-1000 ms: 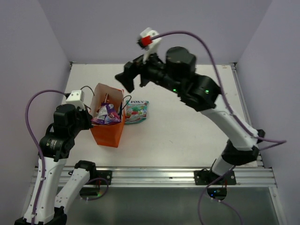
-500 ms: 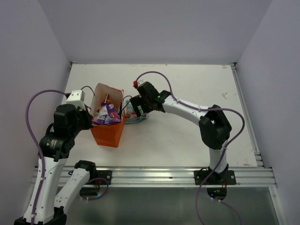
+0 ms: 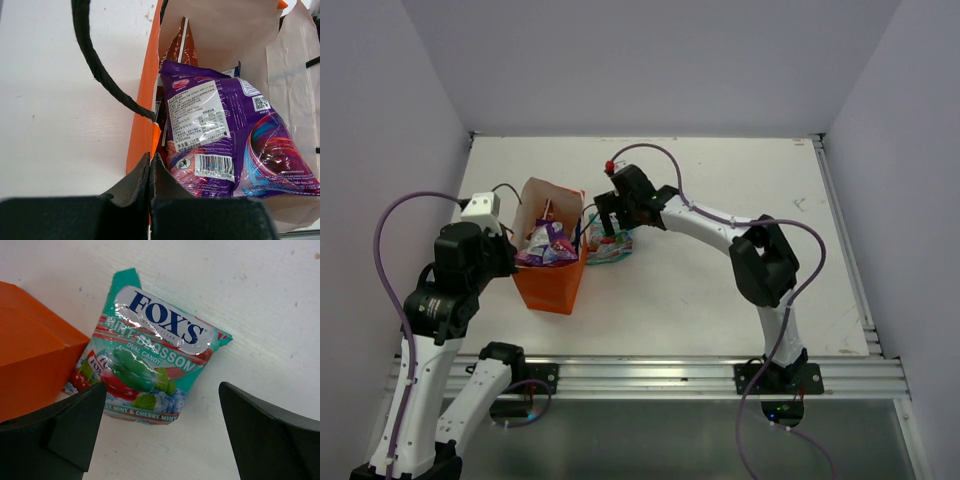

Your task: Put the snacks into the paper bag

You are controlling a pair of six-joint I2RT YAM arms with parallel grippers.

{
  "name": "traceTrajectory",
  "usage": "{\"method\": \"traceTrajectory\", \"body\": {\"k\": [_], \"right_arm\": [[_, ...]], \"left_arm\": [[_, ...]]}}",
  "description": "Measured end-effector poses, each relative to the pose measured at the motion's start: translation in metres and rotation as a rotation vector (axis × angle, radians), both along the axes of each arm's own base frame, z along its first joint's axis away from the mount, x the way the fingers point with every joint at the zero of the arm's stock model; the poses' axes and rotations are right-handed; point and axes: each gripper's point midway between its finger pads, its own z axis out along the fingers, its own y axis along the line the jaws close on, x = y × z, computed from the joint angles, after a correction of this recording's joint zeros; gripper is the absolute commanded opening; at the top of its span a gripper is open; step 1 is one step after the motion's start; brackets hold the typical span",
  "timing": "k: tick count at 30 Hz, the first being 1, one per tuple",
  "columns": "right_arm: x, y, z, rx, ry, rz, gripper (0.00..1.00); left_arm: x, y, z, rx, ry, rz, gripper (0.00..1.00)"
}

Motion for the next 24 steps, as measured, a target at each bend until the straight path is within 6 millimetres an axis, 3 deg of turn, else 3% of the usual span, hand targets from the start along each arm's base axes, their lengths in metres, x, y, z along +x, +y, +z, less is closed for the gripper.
{"method": "traceTrajectory", "body": {"k": [4,6,7,8,10,11,16,20,22,24], "right_arm": [[-0.006,-0.001,-0.039,-0.039,0.073,0.001,0.95],[-0.011,-0.002,-0.053,-0.053,0.106,0.006,0.81],[-0.014,-0.002,-0.059,-0.052,0.127,0.009,0.69],[-0.015,-0.001,-0.061,-0.048,0.135,0.011,0.44],[-0.017,0.003,-0.061,-0.034,0.146,0.022,0.19],[-0.017,0.005,-0.06,-0.026,0.144,0.024,0.02],[-0.015,0.005,-0.054,-0.02,0.128,0.027,0.0],[-0.017,-0.018,-0.035,-0.114,0.087,0.02,0.0],[-0.017,-0.03,-0.012,-0.161,0.05,0.026,0.0],[-0.008,-0.03,0.032,-0.154,-0.018,0.032,0.0]], "left_arm": [[0.0,0.0,0.0,0.0,0.0,0.001,0.0],[0.0,0.0,0.0,0.0,0.0,0.001,0.0],[0.0,0.0,0.0,0.0,0.0,0.0,0.0],[0.0,0.0,0.0,0.0,0.0,0.0,0.0],[0.0,0.0,0.0,0.0,0.0,0.0,0.0],[0.0,0.0,0.0,0.0,0.0,0.0,0.0],[0.0,0.0,0.0,0.0,0.0,0.0,0.0],[0.0,0.0,0.0,0.0,0.0,0.0,0.0],[0.0,0.0,0.0,0.0,0.0,0.0,0.0],[0.0,0.0,0.0,0.0,0.0,-0.001,0.0]]}}
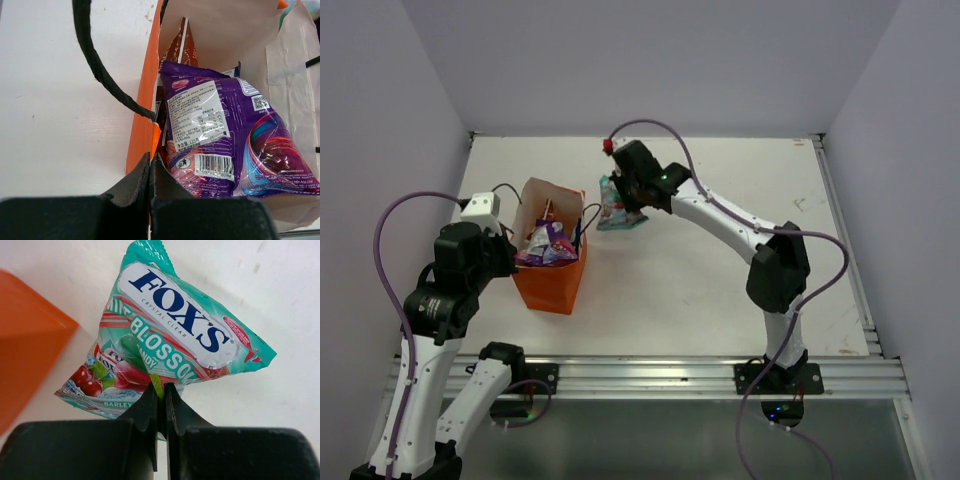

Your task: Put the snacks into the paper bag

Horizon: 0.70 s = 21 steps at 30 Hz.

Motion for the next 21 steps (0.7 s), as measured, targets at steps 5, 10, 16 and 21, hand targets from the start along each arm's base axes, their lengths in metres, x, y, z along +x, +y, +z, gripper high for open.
{"method": "traceTrajectory", "body": {"k": [5,10,16,21], "right_arm": [[0.027,0.035,0.168,0.259,-0.276,0.053,0.0],[-0.016,0.058,0.295,0.496,-0.458,0.172,0.0],[-0.077,0.102,0.297,0.57,-0.371,0.371,0.0],[-0.102,0.133,0.215,0.487,-0.157,0.454,0.0]], "left_arm": [[0.0,0.0,0.0,-0.001,0.0,-0.001,0.0],[0.0,0.0,0.0,0.0,0.0,-0.002,0.0],[0.0,0.0,0.0,0.0,0.0,-0.002,0.0],[0.0,0.0,0.0,0.0,0.0,-0.002,0.0]]}}
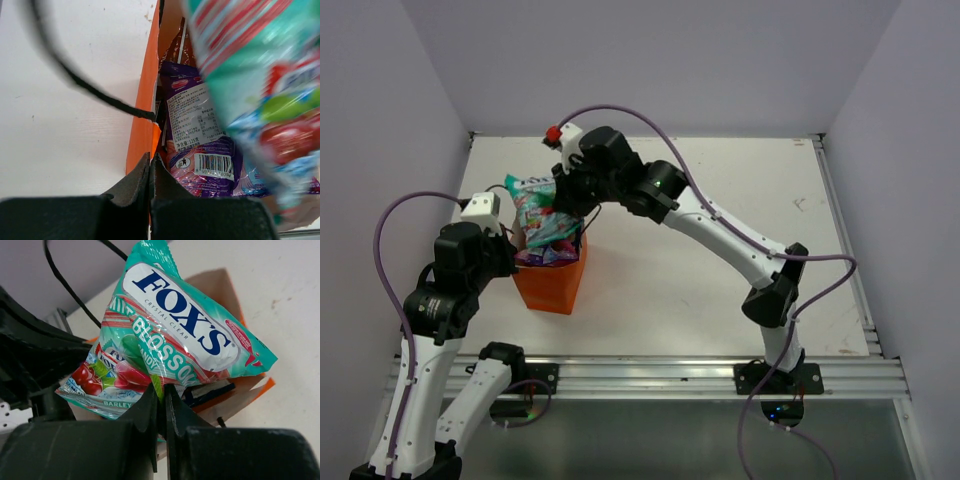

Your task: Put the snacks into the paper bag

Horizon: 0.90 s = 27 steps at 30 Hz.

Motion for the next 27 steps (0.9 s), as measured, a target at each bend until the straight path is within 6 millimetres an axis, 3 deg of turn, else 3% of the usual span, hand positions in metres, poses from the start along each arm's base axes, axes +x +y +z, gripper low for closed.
{"method": "traceTrajectory", "body": {"k": [2,6,16,17,18,19,20,22,27], "right_arm": [[-0.007,0.006,-0.034,-0.071,0.06,0.016,0.0],[-0.016,0.011,-0.073,-0.156,0.132,0.024,0.0],[-0.02,0.015,-0.082,-0.229,0.169,0.023,0.0],[-0.02,0.015,-0.084,-0.237,0.174,0.022,0.04],[-0.021,0.014,-0.087,-0.247,0.182,0.021,0.22],[-0.022,0.013,-0.09,-0.255,0.191,0.019,0.67],[-0.022,0.013,-0.093,-0.262,0.198,0.018,0.76],[-0.024,0.01,-0.099,-0.285,0.206,0.02,0.89],[-0.022,0.013,-0.089,-0.262,0.171,0.019,0.94]], "left_arm": [[0.0,0.0,0.0,0.0,0.0,0.0,0.0],[0.0,0.0,0.0,0.0,0.001,0.001,0.0],[-0.004,0.002,-0.001,0.004,0.004,0.006,0.0],[-0.004,0.002,-0.001,0.004,0.004,0.006,0.0],[-0.004,0.002,-0.001,0.004,0.003,0.006,0.0],[-0.005,0.002,-0.001,0.004,0.003,0.006,0.0],[-0.005,0.002,-0.001,0.004,0.004,0.006,0.0],[-0.005,0.002,-0.001,0.004,0.004,0.006,0.0],[-0.005,0.001,-0.001,0.002,0.003,0.003,0.0]]}}
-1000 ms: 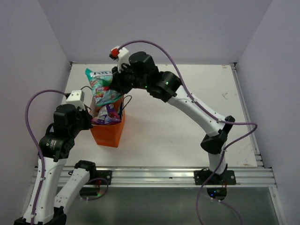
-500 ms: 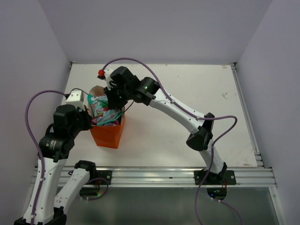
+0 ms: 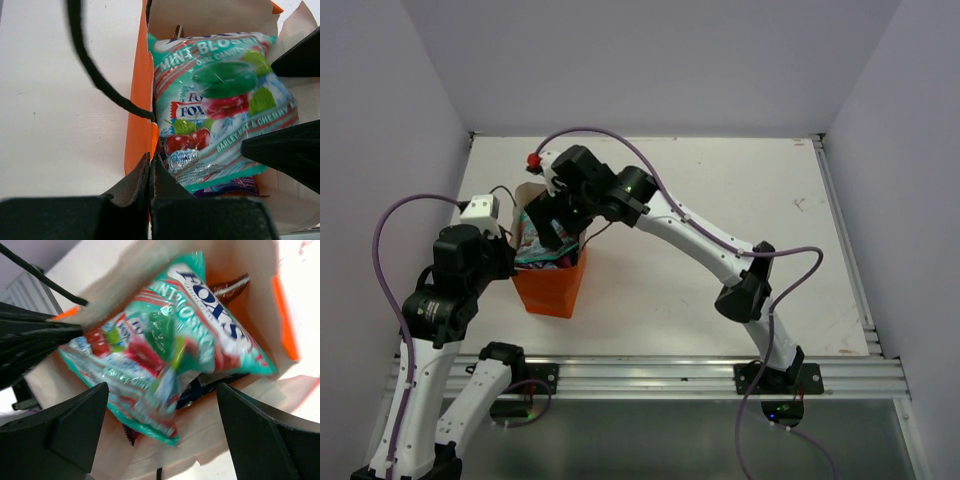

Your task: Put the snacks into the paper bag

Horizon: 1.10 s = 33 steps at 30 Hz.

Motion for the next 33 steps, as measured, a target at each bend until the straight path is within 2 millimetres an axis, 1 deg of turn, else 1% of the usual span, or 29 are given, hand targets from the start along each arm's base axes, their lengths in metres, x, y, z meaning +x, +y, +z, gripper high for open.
{"method": "traceTrajectory", "body": {"k": [2,3,4,6,8,9,11,13,14,15,16,17,18,19,21,23,25,27,28,30,31,32,33], "right_arm": [[0.002,0.0,0.016,0.034,-0.035,-0.008,0.94],[0.004,-0.002,0.029,0.058,-0.064,-0.02,0.95],[0.006,-0.006,0.045,0.087,-0.096,-0.035,0.96],[0.009,-0.019,0.089,0.167,-0.18,-0.082,0.98],[0.007,-0.043,0.138,0.252,-0.261,-0.127,0.98],[0.004,-0.054,0.156,0.282,-0.29,-0.145,0.98],[-0.003,-0.087,0.199,0.354,-0.36,-0.197,0.98],[-0.008,-0.108,0.223,0.396,-0.395,-0.237,0.95],[-0.008,-0.114,0.226,0.402,-0.397,-0.255,0.93],[-0.009,-0.117,0.225,0.401,-0.393,-0.267,0.89],[-0.009,-0.118,0.219,0.395,-0.379,-0.275,0.88],[-0.01,-0.117,0.21,0.387,-0.357,-0.281,0.86],[-0.01,-0.116,0.195,0.364,-0.329,-0.286,0.79],[-0.009,-0.11,0.175,0.334,-0.298,-0.286,0.75],[-0.005,-0.097,0.124,0.248,-0.221,-0.295,0.69],[-0.004,-0.086,0.073,0.155,-0.148,-0.301,0.69],[-0.005,-0.077,0.036,0.089,-0.09,-0.299,0.68],[-0.006,-0.071,0.016,0.058,-0.058,-0.298,0.68],[-0.007,-0.069,0.011,0.053,-0.045,-0.297,0.68],[-0.01,-0.064,0.011,0.067,-0.031,-0.29,0.67],[-0.01,-0.063,0.013,0.078,-0.028,-0.292,0.65],[-0.01,-0.061,0.015,0.09,-0.027,-0.291,0.58],[-0.01,-0.059,0.017,0.101,-0.026,-0.289,0.55]], "left_arm": [[0.0,0.0,0.0,0.0,0.0,-0.001,0.0],[0.0,-0.001,0.0,0.0,0.0,-0.003,0.0],[0.0,-0.001,0.0,0.0,0.0,-0.004,0.0],[0.0,-0.001,0.0,0.0,0.0,-0.006,0.0],[0.0,-0.001,0.0,0.0,0.0,-0.006,0.0],[0.0,-0.001,0.0,0.0,0.001,-0.006,0.0],[0.001,-0.001,0.0,0.0,0.002,-0.006,0.0],[0.002,-0.002,-0.001,0.001,0.005,-0.008,0.0],[0.002,-0.002,-0.001,0.001,0.006,-0.008,0.0],[0.002,-0.002,-0.001,0.001,0.006,-0.008,0.0],[0.003,-0.002,-0.001,0.001,0.006,-0.008,0.0],[0.003,-0.002,-0.001,0.001,0.006,-0.008,0.0],[0.003,-0.002,-0.001,0.001,0.006,-0.008,0.0],[0.003,-0.002,-0.001,0.001,0.006,-0.008,0.0],[0.003,-0.002,-0.001,0.001,0.006,-0.008,0.0],[0.003,-0.002,-0.001,0.0,0.006,-0.008,0.0],[0.003,-0.002,-0.001,0.0,0.006,-0.009,0.0],[0.003,-0.002,-0.001,0.001,0.006,-0.009,0.0],[0.003,-0.002,-0.001,0.0,0.006,-0.009,0.0],[0.003,-0.003,-0.001,0.0,0.006,-0.009,0.0],[0.003,-0.003,-0.001,0.001,0.005,-0.01,0.0],[0.003,-0.003,-0.001,0.001,0.005,-0.011,0.0],[0.003,-0.003,-0.001,0.0,0.005,-0.012,0.0]]}}
